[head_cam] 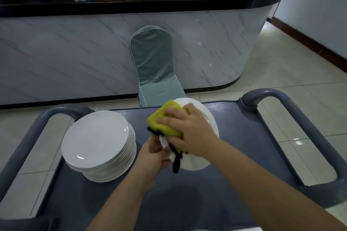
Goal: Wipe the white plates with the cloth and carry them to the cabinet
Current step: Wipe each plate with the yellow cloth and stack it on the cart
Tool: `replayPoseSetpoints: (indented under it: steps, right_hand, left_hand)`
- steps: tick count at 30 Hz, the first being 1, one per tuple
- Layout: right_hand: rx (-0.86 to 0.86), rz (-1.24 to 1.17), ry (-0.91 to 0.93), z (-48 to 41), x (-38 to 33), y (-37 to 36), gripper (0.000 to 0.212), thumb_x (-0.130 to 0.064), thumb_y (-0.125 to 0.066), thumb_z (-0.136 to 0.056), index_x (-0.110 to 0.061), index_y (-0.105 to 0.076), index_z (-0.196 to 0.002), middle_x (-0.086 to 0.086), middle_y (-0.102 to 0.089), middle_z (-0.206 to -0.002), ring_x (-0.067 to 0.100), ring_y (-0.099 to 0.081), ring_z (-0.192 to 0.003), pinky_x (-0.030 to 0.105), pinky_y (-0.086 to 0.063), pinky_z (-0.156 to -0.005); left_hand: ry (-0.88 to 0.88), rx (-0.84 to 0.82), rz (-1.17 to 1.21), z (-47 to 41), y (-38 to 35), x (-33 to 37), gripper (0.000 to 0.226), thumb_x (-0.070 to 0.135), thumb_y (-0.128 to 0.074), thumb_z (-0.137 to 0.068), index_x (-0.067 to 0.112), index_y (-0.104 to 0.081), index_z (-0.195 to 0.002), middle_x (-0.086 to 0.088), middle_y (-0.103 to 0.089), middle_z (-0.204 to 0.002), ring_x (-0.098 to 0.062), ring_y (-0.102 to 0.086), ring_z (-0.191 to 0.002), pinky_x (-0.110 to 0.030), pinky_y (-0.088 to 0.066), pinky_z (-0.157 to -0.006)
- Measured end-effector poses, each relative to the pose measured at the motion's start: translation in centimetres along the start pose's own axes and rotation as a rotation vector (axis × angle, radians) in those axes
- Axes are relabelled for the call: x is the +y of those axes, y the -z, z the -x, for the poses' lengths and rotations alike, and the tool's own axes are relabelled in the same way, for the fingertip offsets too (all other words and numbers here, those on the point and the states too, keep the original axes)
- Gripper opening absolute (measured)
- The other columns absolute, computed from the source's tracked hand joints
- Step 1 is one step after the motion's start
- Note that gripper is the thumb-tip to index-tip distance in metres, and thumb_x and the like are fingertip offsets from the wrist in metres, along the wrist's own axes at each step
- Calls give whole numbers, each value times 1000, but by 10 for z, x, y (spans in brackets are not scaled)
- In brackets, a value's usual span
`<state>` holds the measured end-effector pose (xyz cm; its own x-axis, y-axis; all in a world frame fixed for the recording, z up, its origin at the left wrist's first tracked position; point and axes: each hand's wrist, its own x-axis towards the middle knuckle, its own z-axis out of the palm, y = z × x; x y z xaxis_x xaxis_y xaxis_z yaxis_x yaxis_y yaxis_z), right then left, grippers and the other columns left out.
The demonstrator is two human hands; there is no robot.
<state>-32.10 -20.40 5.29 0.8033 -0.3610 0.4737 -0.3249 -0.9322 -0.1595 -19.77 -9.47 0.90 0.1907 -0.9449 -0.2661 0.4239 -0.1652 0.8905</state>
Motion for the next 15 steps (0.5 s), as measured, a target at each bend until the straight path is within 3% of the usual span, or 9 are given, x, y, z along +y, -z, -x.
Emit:
replayPoseSetpoints:
  steps: [4, 6, 9, 11, 15]
  right_hand:
    - [156, -124, -615, -16, 32, 13, 39, -41, -63, -90, -32, -61, -128, -8, -55, -133, 29, -42, -105, 38, -36, -98]
    - [143, -85, -548, -14, 19, 10, 41, -43, -60, -89, -31, -61, -129, -7, -55, -134, 29, -42, -104, 42, -38, -98]
    - [34, -89, -38, 0, -15, 1, 45, -45, -53, -85, -25, -66, -123, 1, -61, -128, 31, -52, -95, 42, -42, -89]
    - [-10, -57, 92, -5, -10, 1, 42, -45, -54, -86, -24, -67, -121, 2, -62, -125, 28, -52, -91, 40, -41, -86]
    - [44, -95, -391, -32, 45, 7, 40, -44, -65, -87, -31, -64, -124, -4, -58, -128, 31, -46, -107, 42, -37, -99]
  left_hand:
    - [-46, -72, -40, 7, -2, 1, 37, 9, -69, -81, 14, -59, -117, -11, -71, -111, -25, -69, -98, -38, -58, -68]
    - [-67, -59, -27, 8, 1, 5, 35, 7, -67, -82, 13, -59, -116, -11, -71, -109, -25, -70, -96, -36, -58, -67]
    - [-60, 9, 6, 9, 6, 8, 41, -15, -60, -81, 9, -57, -115, -10, -73, -99, -26, -72, -87, -38, -58, -62]
    - [-58, 29, 30, 10, 4, 10, 45, -13, -65, -77, 11, -58, -114, -9, -73, -99, -25, -71, -86, -40, -59, -63]
    - [-49, -20, 211, 12, -3, 12, 39, 4, -60, -79, 10, -57, -117, -11, -71, -109, -25, -70, -92, -36, -59, -65]
